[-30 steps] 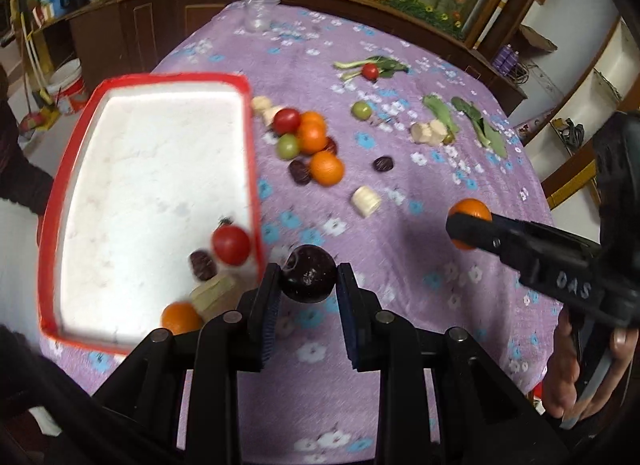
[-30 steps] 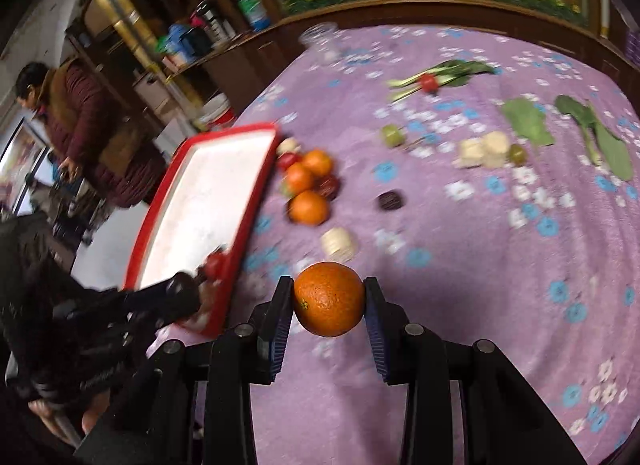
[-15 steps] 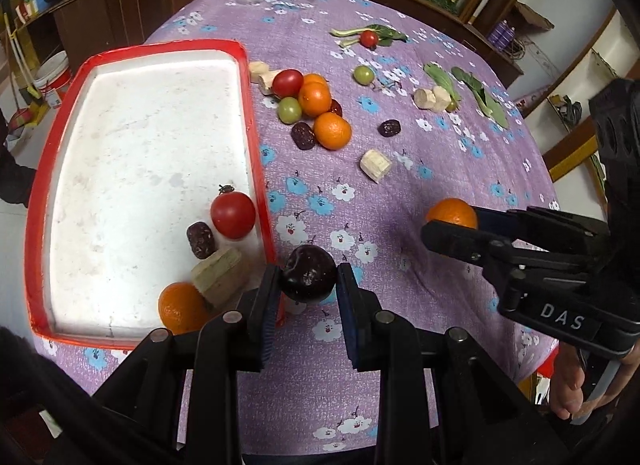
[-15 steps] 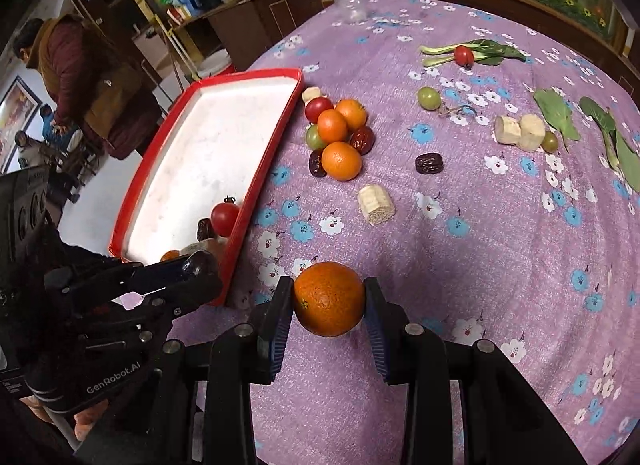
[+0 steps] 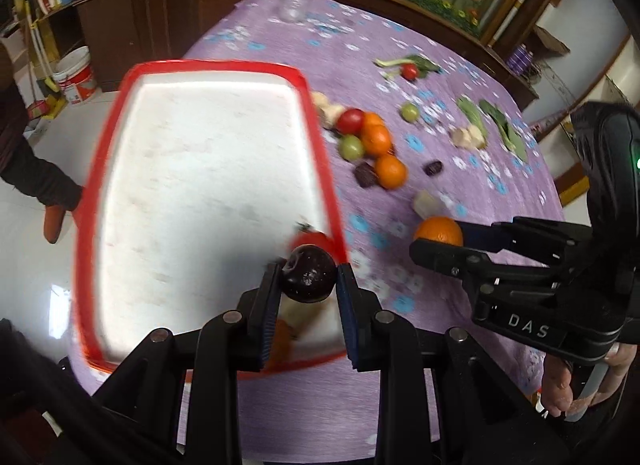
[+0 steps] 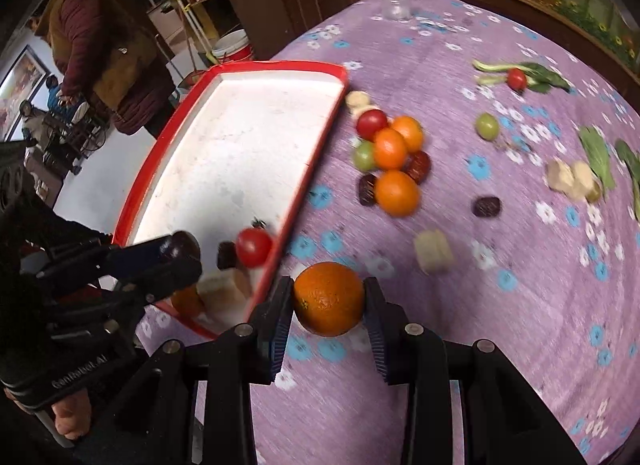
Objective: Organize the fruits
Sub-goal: 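Carry the date with the left tool over the tray while the right tool carries the orange there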
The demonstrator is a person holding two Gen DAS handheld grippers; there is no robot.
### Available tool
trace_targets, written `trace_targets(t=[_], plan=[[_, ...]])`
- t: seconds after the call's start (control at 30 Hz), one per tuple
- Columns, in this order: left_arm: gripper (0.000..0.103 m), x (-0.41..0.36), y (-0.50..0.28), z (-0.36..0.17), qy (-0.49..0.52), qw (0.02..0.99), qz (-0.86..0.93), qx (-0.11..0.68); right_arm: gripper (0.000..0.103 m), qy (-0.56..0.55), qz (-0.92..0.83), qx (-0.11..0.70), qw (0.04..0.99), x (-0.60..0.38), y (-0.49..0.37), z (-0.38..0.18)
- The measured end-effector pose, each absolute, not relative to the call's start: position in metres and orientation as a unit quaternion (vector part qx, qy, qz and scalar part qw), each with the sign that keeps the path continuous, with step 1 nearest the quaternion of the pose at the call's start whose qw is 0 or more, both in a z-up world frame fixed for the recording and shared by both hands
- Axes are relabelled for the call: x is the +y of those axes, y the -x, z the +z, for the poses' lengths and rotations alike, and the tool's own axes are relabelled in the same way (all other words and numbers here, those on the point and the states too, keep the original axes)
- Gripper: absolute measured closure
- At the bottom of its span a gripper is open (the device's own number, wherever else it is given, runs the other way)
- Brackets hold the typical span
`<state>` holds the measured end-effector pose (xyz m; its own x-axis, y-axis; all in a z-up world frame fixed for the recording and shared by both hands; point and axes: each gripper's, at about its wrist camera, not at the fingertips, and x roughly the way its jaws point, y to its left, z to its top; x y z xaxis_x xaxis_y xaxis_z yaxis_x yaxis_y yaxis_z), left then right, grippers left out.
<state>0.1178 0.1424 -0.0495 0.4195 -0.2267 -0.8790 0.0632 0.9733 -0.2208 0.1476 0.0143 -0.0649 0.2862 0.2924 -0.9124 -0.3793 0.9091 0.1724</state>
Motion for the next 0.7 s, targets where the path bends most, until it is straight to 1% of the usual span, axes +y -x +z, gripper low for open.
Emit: trace_targets(t=[0.27,0.7], plan=[[0.078,0.178,-0.136,-0.065,0.082,0.835,-0.05,0.542,0.068,0.097,0.219,0.578,0.78,0.059,-0.165,-0.077],[0.078,0.195,-0.151,-0.087,0.077,0.819,-0.032,0.568,0.068,0.152,0.231,0.591,0.758,0.105,-0.197,-0.088]])
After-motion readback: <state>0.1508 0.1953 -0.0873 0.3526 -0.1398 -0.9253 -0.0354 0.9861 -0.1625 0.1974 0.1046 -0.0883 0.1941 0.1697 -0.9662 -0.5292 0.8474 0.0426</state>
